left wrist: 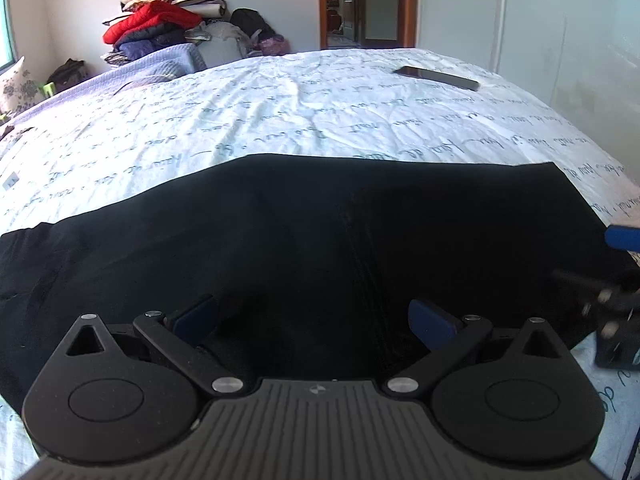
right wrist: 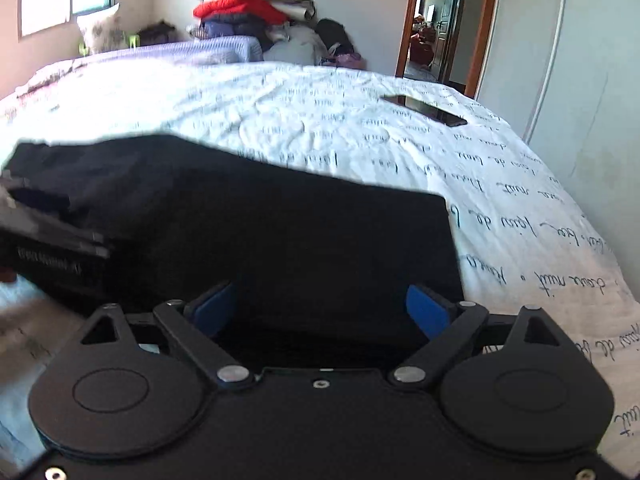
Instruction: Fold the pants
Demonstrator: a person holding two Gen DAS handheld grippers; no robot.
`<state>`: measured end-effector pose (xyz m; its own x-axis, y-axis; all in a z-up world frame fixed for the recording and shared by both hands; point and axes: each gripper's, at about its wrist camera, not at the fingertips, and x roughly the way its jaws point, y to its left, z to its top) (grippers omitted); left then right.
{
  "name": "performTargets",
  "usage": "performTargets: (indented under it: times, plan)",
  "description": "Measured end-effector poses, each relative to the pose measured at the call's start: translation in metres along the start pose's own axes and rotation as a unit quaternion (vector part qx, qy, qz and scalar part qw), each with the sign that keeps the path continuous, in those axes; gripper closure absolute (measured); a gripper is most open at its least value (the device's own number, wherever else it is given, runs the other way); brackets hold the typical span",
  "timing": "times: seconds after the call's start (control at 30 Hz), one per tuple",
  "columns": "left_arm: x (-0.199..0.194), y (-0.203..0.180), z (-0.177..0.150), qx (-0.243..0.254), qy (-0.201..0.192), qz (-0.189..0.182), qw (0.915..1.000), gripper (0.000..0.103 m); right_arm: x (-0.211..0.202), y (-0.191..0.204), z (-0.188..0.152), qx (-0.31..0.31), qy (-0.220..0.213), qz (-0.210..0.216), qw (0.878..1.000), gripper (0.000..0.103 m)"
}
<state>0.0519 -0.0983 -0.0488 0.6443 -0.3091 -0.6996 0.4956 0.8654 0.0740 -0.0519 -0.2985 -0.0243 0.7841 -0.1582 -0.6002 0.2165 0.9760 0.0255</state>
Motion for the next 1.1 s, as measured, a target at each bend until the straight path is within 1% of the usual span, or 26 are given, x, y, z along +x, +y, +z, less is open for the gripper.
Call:
performTargets:
  times: [0.03, 0.13, 0.2, 0.27, 0.3, 0.33, 0.4, 0.47, 0.57, 0.67, 0.77, 0.93, 1.0, 1.07, 1.1]
  plan:
    - [0.0, 0.004, 0.001, -0.004, 0.001, 0.006, 1.0, 0.0, 0.002, -0.001, 0.005, 0.017, -0.003, 0.004, 1.0, 0.01]
    - [-0.001, 0.02, 0.001, -0.02, 0.005, 0.032, 0.9993, 0.001, 0.017, 0.002, 0.02, 0.049, 0.017, -0.001, 0.999, 0.009]
    - [-0.002, 0.032, 0.001, -0.032, 0.004, 0.046, 0.9984, 0.001, 0.031, 0.011, 0.024, 0.049, 0.029, -0.004, 0.998, 0.009]
    - [-0.001, 0.045, 0.001, -0.045, 0.006, 0.059, 0.9972, 0.001, 0.049, 0.022, 0.022, 0.037, 0.057, -0.021, 0.997, 0.009]
    - [0.0, 0.051, 0.0, -0.052, 0.009, 0.064, 0.9966, 0.0, 0.056, 0.028, 0.019, 0.022, 0.063, -0.037, 0.997, 0.004]
    - [0.002, 0.056, -0.002, -0.056, 0.013, 0.066, 0.9961, 0.0, 0.058, 0.034, 0.015, 0.003, 0.051, -0.053, 0.997, 0.001]
    - [0.005, 0.064, -0.005, -0.065, 0.019, 0.061, 0.9958, 0.0, 0.052, 0.038, 0.007, -0.006, 0.026, -0.062, 0.998, 0.0]
    - [0.003, 0.068, -0.006, -0.069, 0.017, 0.057, 0.9959, 0.0, 0.05, 0.033, 0.008, 0.005, 0.032, -0.054, 0.998, 0.0]
    - [0.001, 0.069, -0.007, -0.064, 0.016, 0.058, 0.9962, 0.0, 0.045, 0.027, 0.018, 0.024, 0.054, -0.039, 0.998, 0.0]
    - [0.0, 0.071, -0.007, -0.066, 0.017, 0.054, 0.9962, 0.0, 0.037, 0.032, 0.023, 0.044, 0.039, -0.003, 0.998, 0.0]
    - [0.001, 0.072, -0.005, -0.068, 0.016, 0.051, 0.9962, 0.0, 0.042, 0.043, 0.028, 0.048, 0.036, 0.015, 0.998, 0.0]
    - [-0.002, 0.079, -0.005, -0.073, 0.014, 0.051, 0.9959, 0.0, 0.062, 0.063, 0.033, 0.033, 0.058, 0.014, 0.998, 0.0]
    - [-0.004, 0.086, -0.004, -0.078, 0.012, 0.047, 0.9958, 0.0, 0.068, 0.07, 0.028, 0.012, 0.058, 0.001, 0.998, 0.0]
    - [-0.008, 0.093, -0.002, -0.078, 0.004, 0.064, 0.9949, 0.0, 0.065, 0.075, 0.022, -0.003, 0.042, -0.004, 0.999, 0.0]
    - [-0.01, 0.098, 0.0, -0.075, -0.002, 0.074, 0.9945, 0.0, 0.062, 0.075, 0.02, -0.009, 0.041, 0.004, 0.999, 0.0]
